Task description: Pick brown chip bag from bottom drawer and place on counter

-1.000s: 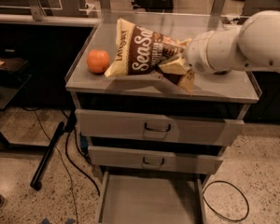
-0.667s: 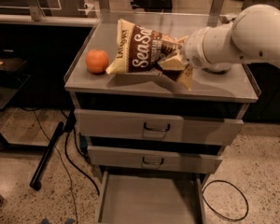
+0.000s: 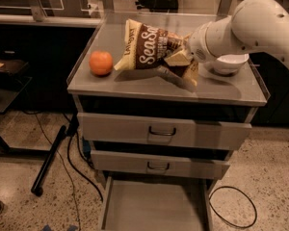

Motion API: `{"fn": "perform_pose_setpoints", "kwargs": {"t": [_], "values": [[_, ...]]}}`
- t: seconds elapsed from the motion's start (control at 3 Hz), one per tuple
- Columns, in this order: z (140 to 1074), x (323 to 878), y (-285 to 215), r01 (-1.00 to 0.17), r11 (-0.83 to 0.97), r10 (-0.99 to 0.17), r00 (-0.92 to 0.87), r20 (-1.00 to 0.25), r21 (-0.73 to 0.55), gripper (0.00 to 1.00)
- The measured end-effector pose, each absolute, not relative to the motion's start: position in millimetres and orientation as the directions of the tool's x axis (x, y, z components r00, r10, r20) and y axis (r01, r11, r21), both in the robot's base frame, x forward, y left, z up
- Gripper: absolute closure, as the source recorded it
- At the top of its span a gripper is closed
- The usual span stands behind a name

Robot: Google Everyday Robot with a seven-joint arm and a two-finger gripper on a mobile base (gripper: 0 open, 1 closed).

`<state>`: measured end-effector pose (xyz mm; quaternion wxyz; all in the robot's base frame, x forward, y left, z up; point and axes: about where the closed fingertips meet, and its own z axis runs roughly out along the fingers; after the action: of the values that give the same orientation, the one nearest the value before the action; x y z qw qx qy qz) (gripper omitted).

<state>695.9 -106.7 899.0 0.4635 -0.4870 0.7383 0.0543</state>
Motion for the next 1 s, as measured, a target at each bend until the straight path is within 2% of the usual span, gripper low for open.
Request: {"fn": "perform_pose_setpoints", "kwargs": {"t": [0.67, 1.0], "values": [[872.5, 709.3, -101.7, -0.794, 0.516, -0.67, -0.141, -0.729, -0.321, 1.0], [870.6, 709.7, -101.4, -0.795, 0.516, -0.669, -0.144, -0.729, -0.318, 0.77]]}}
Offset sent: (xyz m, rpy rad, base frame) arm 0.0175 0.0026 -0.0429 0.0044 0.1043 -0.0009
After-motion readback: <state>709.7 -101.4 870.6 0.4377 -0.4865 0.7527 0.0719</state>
